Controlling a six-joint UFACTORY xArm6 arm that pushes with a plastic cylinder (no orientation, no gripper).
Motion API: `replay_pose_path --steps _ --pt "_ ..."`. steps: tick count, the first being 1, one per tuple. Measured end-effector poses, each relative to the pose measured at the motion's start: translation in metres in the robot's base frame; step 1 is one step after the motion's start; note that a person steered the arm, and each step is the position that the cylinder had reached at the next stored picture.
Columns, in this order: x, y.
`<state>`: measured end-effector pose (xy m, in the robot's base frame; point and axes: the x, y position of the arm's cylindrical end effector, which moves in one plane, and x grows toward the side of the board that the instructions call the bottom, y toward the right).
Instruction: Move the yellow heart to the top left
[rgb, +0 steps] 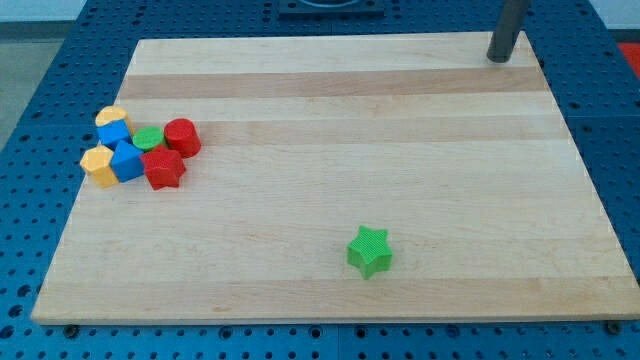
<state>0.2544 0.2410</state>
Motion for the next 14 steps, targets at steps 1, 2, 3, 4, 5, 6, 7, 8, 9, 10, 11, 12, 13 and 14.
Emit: replay_pose_path --steps 1,2,3,4,5,6,7,8,9,10,11,12,13,14 --pt "0.026 -0.008" --pt "0.073 -0.053" --pt "0.120 -0.106" --pt "0.170 -0.156" --pt "0.221 -0.203" --pt "0.261 -0.278" --pt "0.296 -0.351" --pt "0.309 -0.435" --pt "0.290 -0.499" --pt "0.262 -0.545" --pt "0.250 -0.545" --pt "0.212 -0.546" --pt "0.195 -0.546" --pt "0.188 -0.546"
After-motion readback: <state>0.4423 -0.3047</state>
